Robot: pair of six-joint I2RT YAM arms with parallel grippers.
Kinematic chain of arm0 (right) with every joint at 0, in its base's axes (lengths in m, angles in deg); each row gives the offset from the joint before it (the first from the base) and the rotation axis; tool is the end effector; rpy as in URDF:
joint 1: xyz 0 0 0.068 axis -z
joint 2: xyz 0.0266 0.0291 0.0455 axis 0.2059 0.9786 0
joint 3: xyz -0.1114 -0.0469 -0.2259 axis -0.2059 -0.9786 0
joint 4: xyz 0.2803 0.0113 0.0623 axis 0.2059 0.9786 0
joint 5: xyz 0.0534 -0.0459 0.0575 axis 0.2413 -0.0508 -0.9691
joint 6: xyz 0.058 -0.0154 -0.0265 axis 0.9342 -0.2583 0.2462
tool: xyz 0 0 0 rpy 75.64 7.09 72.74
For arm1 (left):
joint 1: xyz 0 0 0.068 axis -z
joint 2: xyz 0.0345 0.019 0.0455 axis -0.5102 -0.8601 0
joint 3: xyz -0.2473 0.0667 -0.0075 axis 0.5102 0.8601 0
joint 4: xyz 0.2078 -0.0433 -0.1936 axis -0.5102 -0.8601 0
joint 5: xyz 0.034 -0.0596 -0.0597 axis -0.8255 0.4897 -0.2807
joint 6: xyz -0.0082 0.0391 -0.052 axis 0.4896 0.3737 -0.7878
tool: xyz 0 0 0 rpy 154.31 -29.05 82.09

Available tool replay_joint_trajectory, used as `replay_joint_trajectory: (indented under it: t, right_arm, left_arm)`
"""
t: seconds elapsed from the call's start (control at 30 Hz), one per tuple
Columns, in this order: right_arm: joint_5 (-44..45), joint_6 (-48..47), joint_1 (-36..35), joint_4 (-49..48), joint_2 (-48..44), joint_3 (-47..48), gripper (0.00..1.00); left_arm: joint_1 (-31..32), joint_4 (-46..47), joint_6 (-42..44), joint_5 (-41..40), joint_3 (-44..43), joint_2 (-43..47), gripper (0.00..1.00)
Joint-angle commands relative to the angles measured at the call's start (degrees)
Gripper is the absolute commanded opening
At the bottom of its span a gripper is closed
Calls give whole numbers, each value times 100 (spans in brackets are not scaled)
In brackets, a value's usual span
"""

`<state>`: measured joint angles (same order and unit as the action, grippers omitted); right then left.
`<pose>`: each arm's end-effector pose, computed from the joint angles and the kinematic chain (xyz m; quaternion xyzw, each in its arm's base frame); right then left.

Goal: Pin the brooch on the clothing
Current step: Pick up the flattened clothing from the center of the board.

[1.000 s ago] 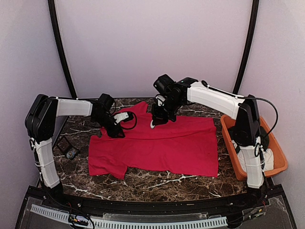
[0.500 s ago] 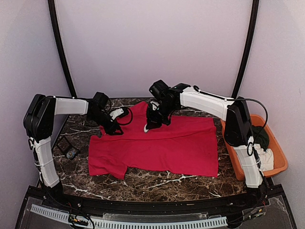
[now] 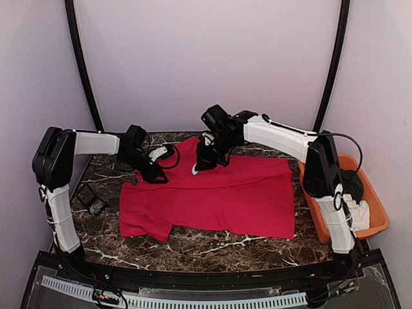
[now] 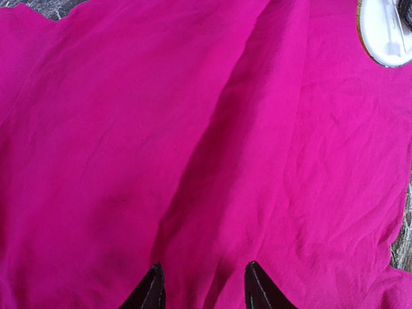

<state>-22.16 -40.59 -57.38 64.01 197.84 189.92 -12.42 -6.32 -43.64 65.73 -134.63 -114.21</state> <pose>0.3580 0.3879 0.2185 -0.0806 0.9453 0.3021 0.0927 0.4000 -0.1598 0.1282 0.4828 0.7981 -0.2162 0.2884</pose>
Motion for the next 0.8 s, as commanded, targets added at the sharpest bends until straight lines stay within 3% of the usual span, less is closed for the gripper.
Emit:
replay_joint_trajectory:
  t: [0.0,0.27,0.37,0.4,0.47,0.77]
  right_arm:
    - [-77,60,-47,-68,126,147,0]
    - [-99,60,-48,-122,101,77,0]
    - [-114,61,-48,-154,118,47,0]
    - [-117,70,-51,-160,138,55,0]
    - [-149,90,-47,-164,194,88,0]
    - [-927,406,-64,-384,680,286,0]
  left_arm:
    - [3,-288,2,197,-164,-145,41]
    - [13,-361,-92,209,-299,-362,31]
    - [19,-365,-143,205,-338,-392,21]
    - [24,-359,-168,206,-347,-404,10]
    - [20,-364,-245,213,-380,-404,2]
    - [361,-188,-526,-102,-150,11,1]
